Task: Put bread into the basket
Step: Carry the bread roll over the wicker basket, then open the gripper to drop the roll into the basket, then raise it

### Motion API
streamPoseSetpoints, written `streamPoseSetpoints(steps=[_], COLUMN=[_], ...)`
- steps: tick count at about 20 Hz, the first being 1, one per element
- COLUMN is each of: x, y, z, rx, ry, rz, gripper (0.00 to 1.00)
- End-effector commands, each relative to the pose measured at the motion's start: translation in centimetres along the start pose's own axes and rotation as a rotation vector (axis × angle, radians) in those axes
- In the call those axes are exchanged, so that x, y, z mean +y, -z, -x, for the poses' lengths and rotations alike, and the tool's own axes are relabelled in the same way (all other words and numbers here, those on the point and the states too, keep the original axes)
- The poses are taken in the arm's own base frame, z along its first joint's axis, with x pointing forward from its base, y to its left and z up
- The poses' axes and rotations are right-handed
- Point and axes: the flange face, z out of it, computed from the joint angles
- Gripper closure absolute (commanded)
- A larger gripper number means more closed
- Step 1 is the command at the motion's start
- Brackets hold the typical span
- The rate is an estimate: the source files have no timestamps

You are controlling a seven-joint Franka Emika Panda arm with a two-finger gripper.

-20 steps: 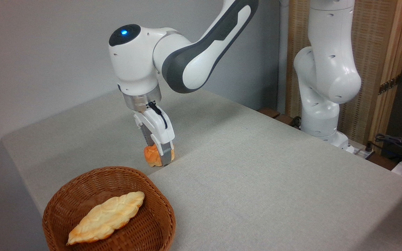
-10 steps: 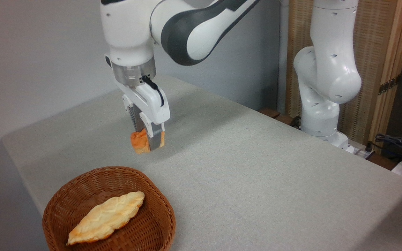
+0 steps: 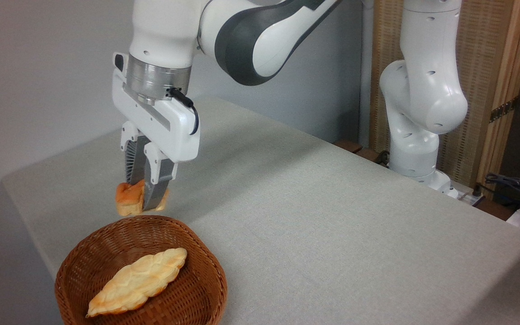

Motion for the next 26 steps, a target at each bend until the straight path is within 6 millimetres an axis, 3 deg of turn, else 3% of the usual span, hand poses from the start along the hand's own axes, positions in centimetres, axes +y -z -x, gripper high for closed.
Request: streamPoseSetpoints(steps=[1, 13, 26], x=[-1.6, -1.4, 0.0], y=[0.2, 0.5, 3.4], z=[0.1, 0.3, 3.5], rx=[0.029, 0.014, -0.353], ry=[0.002, 0.016, -0.049], rz=[-0.052, -0.034, 0.111], gripper=[0.0, 0.0, 0.0])
